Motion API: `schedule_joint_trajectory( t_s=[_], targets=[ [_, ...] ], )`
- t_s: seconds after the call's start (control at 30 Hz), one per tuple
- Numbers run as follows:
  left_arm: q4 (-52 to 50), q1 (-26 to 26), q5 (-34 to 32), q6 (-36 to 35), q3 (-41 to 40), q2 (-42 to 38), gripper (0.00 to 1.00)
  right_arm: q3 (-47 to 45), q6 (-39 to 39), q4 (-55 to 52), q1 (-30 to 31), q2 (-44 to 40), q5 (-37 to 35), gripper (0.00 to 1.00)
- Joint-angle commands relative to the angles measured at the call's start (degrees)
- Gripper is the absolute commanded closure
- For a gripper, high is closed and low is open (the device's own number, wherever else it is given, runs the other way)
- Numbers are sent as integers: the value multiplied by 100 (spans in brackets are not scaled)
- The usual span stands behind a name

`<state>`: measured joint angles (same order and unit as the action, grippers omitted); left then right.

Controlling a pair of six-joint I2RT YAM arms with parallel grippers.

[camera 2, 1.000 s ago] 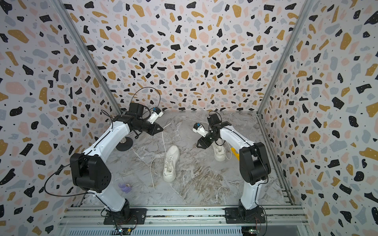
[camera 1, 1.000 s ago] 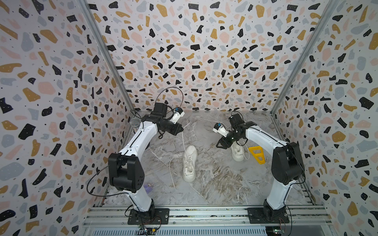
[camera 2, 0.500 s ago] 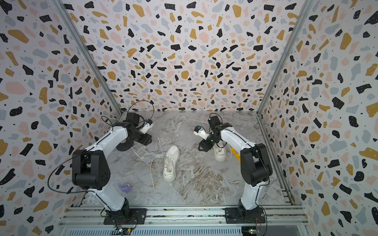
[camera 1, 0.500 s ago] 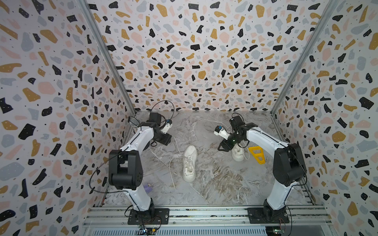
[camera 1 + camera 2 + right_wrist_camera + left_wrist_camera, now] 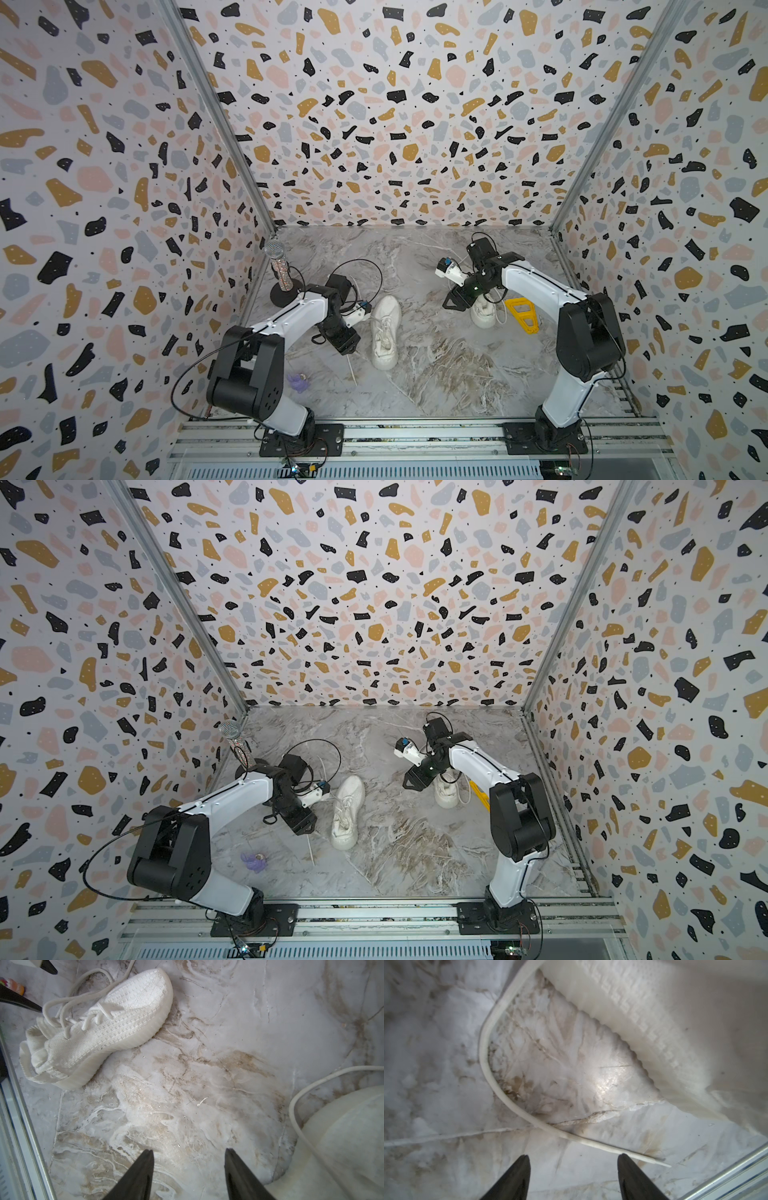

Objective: Tie the shoes
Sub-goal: Cross the shoelace with the shoelace.

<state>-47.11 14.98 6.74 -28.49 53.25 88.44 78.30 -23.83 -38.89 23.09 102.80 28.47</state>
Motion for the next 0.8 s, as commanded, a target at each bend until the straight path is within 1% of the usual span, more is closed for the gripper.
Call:
schedule_joint_trajectory(
  t_s=[0.0, 0.07, 0.17, 0.27, 0.37, 0.4, 0.5, 0.57, 0.63, 0.67, 0.77],
  targets=[
    [176, 49, -328, 69, -162, 69, 31, -64, -40, -22, -8, -195, -44, 41],
    [245, 50, -368, 54, -196, 141, 31, -60, -34, -13, -7, -207, -35, 41],
    [285, 49, -257, 50, -191, 320, 33, -43, -25, -13, -7, -208, -31, 41],
    [390, 48, -203, 63, -213, 443, 38, -44, -29, -13, -12, -223, -65, 41],
    [504, 33, -350, 78, -235, 472, 46, -77, -33, 0, -14, -235, -87, 41],
    [558, 40, -438, 64, -262, 482, 49, -78, -27, -4, -8, -234, -96, 41],
    [743, -1, -778, -10, -379, 515, 64, -86, -42, -4, -9, -243, -113, 41],
    [882, -129, -959, -96, -448, 507, 77, -112, -51, 14, -7, -269, -141, 41],
    [953, -411, -916, -191, -440, 464, 93, -127, -51, 44, -12, -287, -171, 41],
    [948, -541, -847, -256, -407, 414, 99, -139, -51, 45, -11, -287, -169, 41],
    [799, -798, -907, -633, -154, -5, 100, -147, -51, 49, -13, -322, -192, 41]
  ],
)
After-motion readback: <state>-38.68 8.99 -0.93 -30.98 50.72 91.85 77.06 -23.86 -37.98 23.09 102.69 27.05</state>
